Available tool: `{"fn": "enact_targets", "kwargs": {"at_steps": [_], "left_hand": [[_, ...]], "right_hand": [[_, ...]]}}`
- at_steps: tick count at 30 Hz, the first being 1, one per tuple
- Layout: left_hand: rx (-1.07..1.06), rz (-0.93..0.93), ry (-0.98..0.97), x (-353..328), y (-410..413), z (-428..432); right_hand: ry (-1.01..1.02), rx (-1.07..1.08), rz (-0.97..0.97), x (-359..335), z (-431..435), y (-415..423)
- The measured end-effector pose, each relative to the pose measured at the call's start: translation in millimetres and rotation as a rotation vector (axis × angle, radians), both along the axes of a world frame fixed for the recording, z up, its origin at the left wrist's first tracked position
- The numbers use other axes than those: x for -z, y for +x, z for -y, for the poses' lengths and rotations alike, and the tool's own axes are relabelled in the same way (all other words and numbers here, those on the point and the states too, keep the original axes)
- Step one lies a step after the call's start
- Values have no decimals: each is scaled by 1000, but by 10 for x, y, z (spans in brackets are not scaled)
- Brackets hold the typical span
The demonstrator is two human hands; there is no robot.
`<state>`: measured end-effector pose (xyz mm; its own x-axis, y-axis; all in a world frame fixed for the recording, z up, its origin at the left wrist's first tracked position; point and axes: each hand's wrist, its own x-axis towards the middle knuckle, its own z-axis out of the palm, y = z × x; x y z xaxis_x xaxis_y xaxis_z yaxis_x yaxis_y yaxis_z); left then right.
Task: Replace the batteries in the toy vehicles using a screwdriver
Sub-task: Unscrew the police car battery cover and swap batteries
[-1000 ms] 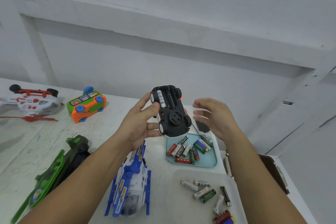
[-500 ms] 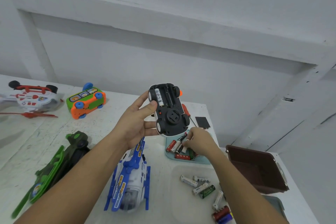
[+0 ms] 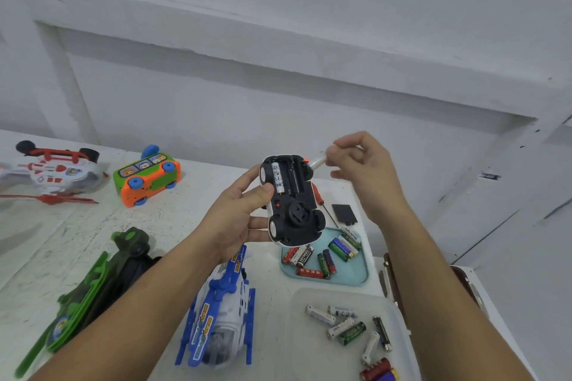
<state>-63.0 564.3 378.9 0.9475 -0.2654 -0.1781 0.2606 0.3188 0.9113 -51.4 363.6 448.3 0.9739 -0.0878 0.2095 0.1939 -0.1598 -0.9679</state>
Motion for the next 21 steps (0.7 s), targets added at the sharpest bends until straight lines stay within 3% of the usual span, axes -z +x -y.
{"fn": "enact_targets", "kwargs": {"at_steps": [3, 5, 15, 21], "left_hand": [[5, 7, 15, -3, -5, 9], [3, 9, 14, -11, -9, 8], [-4, 24, -10, -34, -55, 27], [-13, 33, -35, -31, -62, 69]], "right_hand": [[-442, -41, 117, -7, -186, -39], [-576, -56, 151, 19, -244, -36], [-645, -107, 232, 122, -333, 102], [-297, -184, 7, 171, -318, 120]]}}
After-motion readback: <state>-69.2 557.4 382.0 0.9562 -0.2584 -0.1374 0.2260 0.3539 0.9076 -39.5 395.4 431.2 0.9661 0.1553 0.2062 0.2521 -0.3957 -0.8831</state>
